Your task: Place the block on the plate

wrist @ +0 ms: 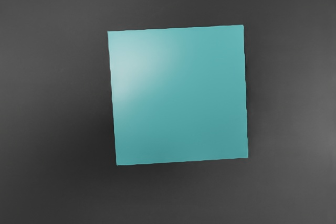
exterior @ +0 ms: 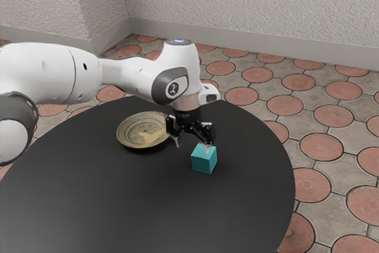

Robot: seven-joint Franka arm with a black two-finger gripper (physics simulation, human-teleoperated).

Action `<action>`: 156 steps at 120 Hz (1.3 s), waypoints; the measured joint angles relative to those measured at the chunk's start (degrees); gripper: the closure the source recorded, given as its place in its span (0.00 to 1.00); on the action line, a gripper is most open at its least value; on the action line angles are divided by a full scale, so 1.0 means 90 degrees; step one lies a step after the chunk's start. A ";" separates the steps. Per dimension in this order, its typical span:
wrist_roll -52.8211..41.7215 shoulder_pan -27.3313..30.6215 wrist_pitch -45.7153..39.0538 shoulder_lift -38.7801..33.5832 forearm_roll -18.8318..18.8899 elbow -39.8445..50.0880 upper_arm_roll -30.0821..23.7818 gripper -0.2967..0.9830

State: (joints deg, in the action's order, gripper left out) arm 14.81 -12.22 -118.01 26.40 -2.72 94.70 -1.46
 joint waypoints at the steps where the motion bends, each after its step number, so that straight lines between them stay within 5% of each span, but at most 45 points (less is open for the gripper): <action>1: 0.0006 -0.0011 -0.0014 0.0019 0.0004 -0.0002 -0.0002 0.23; 41: 0.0110 -0.0110 -0.0510 0.0908 0.0296 -0.0774 -0.0021 0.23; 156: 0.0168 -0.0117 -0.0891 0.1276 0.0287 -0.0617 0.0063 0.23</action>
State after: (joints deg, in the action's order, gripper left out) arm 16.32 -13.27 -126.03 37.89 -0.15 89.14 -0.89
